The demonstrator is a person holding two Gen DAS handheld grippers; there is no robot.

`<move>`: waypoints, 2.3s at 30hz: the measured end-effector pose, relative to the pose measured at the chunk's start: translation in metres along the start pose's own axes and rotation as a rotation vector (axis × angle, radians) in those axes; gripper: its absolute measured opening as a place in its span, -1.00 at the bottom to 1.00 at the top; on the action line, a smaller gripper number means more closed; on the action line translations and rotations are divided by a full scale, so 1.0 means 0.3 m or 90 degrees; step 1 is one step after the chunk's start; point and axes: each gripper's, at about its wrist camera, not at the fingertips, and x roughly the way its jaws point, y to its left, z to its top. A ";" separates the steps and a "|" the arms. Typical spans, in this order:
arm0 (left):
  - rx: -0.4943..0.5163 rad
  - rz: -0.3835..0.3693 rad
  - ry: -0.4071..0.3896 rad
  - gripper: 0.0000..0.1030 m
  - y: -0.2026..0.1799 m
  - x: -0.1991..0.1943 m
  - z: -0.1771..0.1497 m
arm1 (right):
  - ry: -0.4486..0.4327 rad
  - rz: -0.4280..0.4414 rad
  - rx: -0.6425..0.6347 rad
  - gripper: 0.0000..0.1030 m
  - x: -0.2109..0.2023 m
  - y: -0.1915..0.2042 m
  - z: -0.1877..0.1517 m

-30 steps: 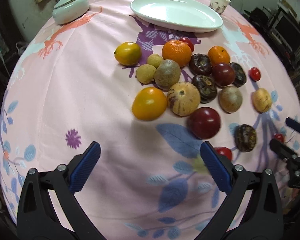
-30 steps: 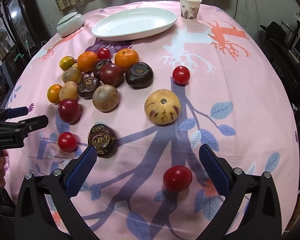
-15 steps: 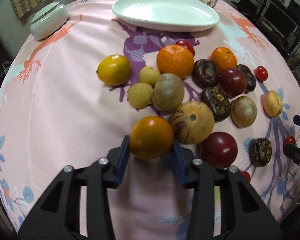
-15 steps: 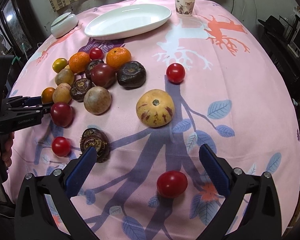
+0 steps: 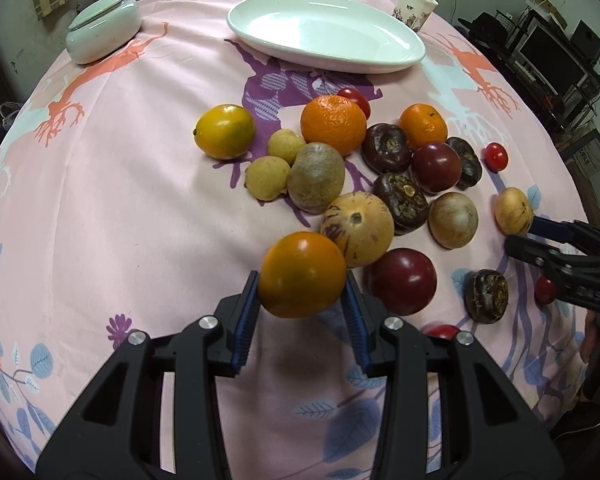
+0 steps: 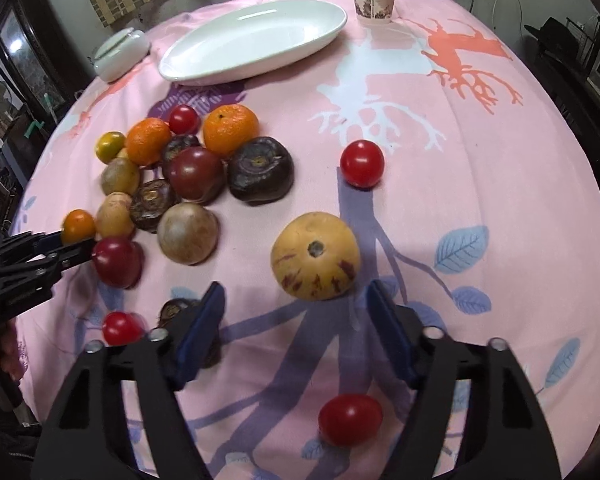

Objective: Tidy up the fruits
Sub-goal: 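Close left tool on the orange tomato while right tool grasps the striped pepino, then carry both fruits over the white plate and open both tools to release, then withdraw both tools from the plate back toward the fruit pile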

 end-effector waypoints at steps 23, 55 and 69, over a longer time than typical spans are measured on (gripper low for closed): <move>-0.019 -0.033 -0.075 -0.21 -0.035 -0.015 0.465 | -0.135 0.095 -0.055 -0.15 -0.083 0.078 0.475; -0.104 0.024 -0.028 0.75 0.070 -0.017 0.320 | -0.102 0.016 -0.016 0.31 -0.108 -0.089 0.275; -0.106 0.001 0.054 0.75 0.022 -0.058 -0.005 | 0.003 0.007 -0.068 0.31 -0.156 -0.056 -0.171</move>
